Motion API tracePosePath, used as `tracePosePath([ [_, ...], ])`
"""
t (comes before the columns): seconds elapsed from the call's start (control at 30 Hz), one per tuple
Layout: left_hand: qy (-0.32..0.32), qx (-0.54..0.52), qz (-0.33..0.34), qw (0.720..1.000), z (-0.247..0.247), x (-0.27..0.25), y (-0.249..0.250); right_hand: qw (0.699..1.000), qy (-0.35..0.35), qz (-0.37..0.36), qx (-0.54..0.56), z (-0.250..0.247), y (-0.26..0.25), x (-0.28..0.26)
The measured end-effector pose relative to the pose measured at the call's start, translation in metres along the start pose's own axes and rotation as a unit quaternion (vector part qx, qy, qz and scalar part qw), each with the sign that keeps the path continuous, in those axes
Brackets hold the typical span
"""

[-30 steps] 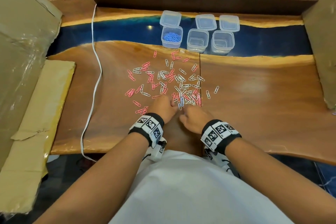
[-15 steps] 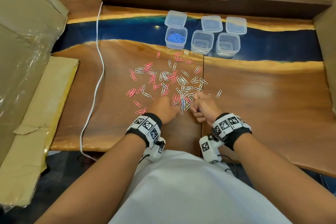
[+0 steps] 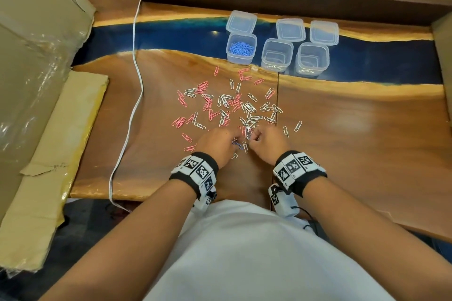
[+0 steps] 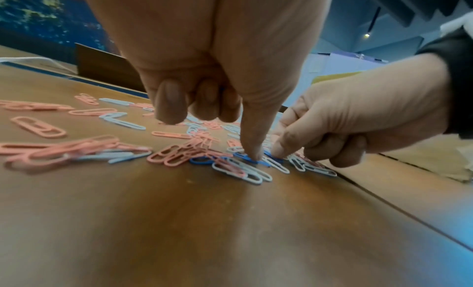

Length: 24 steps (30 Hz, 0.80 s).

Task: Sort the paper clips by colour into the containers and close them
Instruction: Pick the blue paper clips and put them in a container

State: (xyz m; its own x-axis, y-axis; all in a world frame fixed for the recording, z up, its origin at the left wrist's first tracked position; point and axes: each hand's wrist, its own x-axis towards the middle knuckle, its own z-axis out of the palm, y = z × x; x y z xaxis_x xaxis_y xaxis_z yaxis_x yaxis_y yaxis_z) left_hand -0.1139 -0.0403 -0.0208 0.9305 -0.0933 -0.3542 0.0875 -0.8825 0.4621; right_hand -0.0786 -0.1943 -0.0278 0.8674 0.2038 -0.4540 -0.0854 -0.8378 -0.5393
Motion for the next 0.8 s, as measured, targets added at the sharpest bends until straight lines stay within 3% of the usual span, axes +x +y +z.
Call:
tracePosePath([
  [0.23, -0.069, 0.082, 0.033, 0.994, -0.007, 0.01, 0.006, 1.0, 0.011, 0.028, -0.002, -0.02, 0.021, -0.011],
  [0.47, -0.107, 0.154, 0.046, 0.981, -0.014, 0.008, 0.013, 0.998, 0.015, -0.007, -0.062, -0.002, -0.007, -0.003],
  [0.53, -0.091, 0.075, 0.016, 0.993, -0.014, 0.005, 0.006, 0.995, 0.016, -0.002, -0.094, 0.001, -0.012, 0.0],
  [0.6, -0.06, -0.078, -0.031, 0.995, -0.015, 0.0, -0.005, 0.992, 0.004, 0.003, -0.128, 0.003, -0.015, 0.003],
  [0.7, -0.017, -0.276, -0.108, 0.955, -0.022, -0.01, -0.021, 0.987, -0.011, 0.026, -0.157, 0.007, -0.019, 0.008],
  [0.8, -0.022, -0.415, -0.162, 0.895, -0.024, -0.015, -0.039, 0.985, -0.028, 0.011, -0.17, 0.013, -0.021, 0.008],
])
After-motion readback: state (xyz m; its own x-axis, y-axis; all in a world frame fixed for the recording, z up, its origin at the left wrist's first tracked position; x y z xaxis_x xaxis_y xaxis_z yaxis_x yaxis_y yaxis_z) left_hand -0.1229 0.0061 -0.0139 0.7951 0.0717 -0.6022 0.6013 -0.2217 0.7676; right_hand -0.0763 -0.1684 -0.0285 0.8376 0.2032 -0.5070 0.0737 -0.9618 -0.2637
